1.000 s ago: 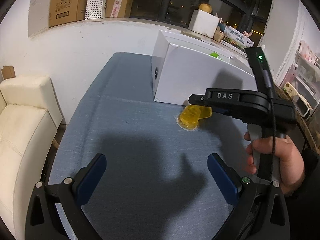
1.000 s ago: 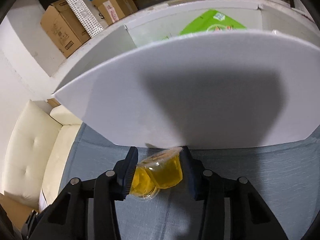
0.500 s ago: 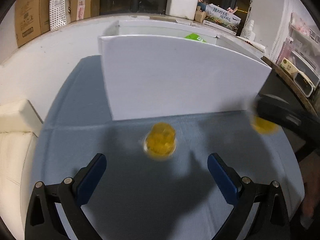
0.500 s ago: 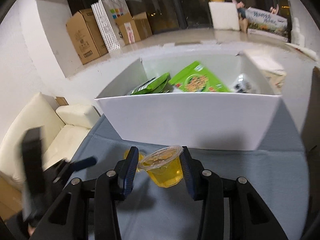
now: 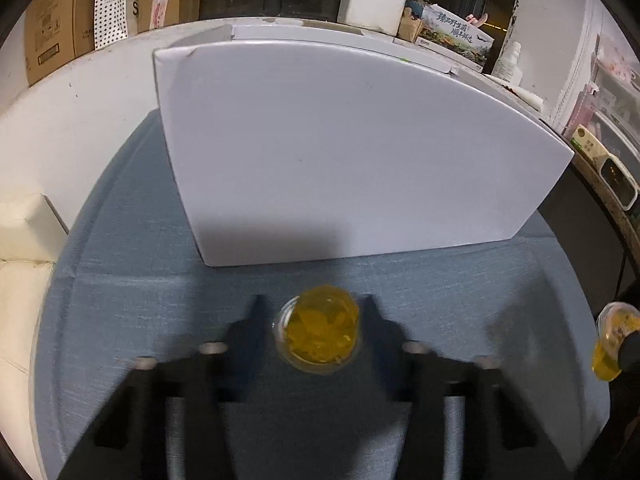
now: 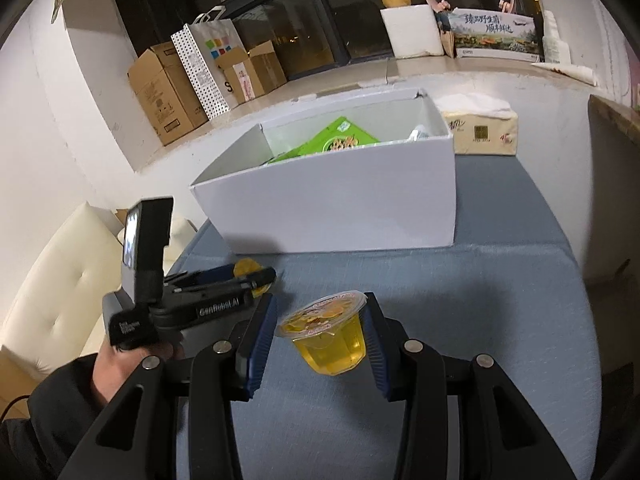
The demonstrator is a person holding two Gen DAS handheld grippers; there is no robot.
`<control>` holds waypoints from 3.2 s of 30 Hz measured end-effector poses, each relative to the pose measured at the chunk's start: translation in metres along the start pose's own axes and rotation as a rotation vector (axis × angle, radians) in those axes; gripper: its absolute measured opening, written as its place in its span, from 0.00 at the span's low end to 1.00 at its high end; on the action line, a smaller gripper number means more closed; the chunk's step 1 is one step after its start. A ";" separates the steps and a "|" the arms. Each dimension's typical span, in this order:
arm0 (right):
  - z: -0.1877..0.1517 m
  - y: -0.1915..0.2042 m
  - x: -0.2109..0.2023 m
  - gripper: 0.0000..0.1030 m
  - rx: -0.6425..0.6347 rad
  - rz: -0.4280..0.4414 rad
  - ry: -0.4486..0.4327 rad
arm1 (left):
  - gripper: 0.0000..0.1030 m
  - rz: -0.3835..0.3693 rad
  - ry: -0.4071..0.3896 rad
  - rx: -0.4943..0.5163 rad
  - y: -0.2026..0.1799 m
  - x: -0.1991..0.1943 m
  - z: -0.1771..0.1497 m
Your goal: Organize snacks
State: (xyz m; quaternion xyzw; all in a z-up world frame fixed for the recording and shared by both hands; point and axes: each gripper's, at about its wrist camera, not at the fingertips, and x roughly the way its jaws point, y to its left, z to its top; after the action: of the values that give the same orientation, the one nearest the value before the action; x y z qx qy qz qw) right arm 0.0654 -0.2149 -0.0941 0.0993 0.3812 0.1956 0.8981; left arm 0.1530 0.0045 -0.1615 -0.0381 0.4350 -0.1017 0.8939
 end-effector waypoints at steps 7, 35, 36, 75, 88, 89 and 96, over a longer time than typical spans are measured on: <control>-0.001 0.009 -0.001 0.45 -0.033 0.003 -0.010 | 0.38 -0.003 -0.052 0.038 -0.008 -0.024 0.001; 0.165 -0.021 0.047 0.45 -0.066 -0.030 -0.044 | 0.38 -0.028 -0.196 0.087 -0.041 -0.056 0.146; 0.164 -0.023 0.051 0.45 -0.067 -0.031 -0.035 | 0.38 -0.022 -0.192 0.090 -0.040 -0.054 0.145; 0.083 0.018 -0.085 1.00 -0.133 -0.144 -0.201 | 1.00 0.098 -0.299 0.003 -0.041 -0.174 0.033; 0.007 0.025 -0.096 1.00 -0.022 -0.122 -0.110 | 1.00 0.112 -0.248 -0.033 -0.041 -0.207 -0.029; 0.006 0.026 -0.095 1.00 -0.032 -0.129 -0.104 | 1.00 0.109 -0.243 -0.036 -0.040 -0.206 -0.032; 0.001 0.041 -0.103 1.00 -0.083 -0.140 -0.114 | 1.00 0.123 -0.254 -0.007 -0.050 -0.216 -0.039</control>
State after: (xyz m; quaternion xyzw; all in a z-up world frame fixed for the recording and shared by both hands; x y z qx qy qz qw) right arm -0.0101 -0.2220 -0.0139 0.0462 0.3269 0.1421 0.9332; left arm -0.0145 0.0029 -0.0117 -0.0271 0.3203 -0.0395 0.9461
